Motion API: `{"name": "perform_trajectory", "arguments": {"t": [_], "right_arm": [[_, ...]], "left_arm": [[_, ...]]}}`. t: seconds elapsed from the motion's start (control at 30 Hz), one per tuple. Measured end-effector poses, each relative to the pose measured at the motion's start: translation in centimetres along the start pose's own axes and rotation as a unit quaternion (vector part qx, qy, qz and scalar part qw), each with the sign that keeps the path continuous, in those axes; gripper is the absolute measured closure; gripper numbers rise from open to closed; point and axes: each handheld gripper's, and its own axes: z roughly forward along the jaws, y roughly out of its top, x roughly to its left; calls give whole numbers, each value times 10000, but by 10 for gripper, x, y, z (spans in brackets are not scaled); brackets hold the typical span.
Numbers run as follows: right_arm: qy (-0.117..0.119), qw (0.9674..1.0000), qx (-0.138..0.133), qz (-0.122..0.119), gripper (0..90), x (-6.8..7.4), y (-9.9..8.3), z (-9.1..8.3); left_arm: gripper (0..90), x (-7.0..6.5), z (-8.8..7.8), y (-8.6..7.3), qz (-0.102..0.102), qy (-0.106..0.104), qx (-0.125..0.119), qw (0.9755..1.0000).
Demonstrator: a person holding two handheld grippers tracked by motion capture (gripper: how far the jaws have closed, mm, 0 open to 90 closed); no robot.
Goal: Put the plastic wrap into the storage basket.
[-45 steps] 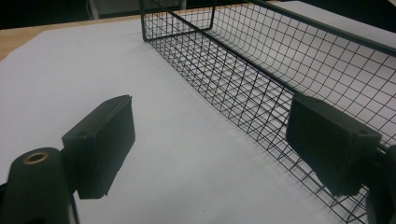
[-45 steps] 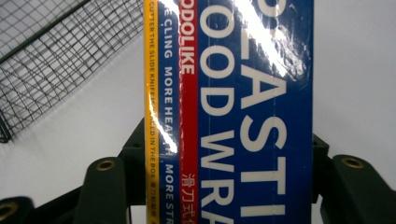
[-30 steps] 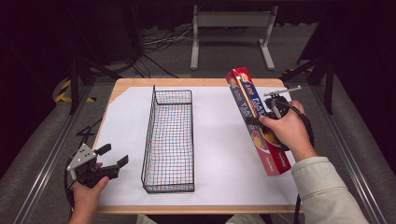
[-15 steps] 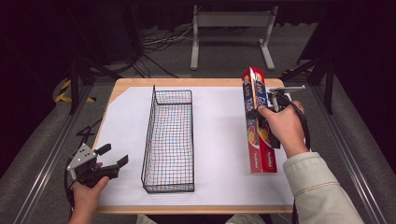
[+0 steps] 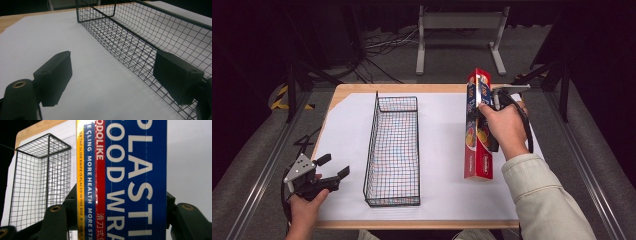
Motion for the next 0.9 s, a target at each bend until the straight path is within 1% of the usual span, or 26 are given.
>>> {"name": "perform_trajectory", "arguments": {"t": [0.13,0.23,0.43,0.63,0.9], "right_arm": [[-94,9999,62,-54,410,17,0,4],[-96,9999,113,-75,410,31,-1,8],[-230,9996,48,-139,410,57,0,13],[-292,9992,128,-222,409,77,-2,18],[-274,9990,218,-268,409,97,-5,23]], "left_arm": [[164,2,0,2,-56,6,-79,10000],[164,2,3,4,-102,27,-90,9999],[164,-1,9,9,-9,-27,-131,9999],[164,-1,13,12,12,-75,-133,9999],[163,-1,17,13,2,-64,-134,9999]]}}
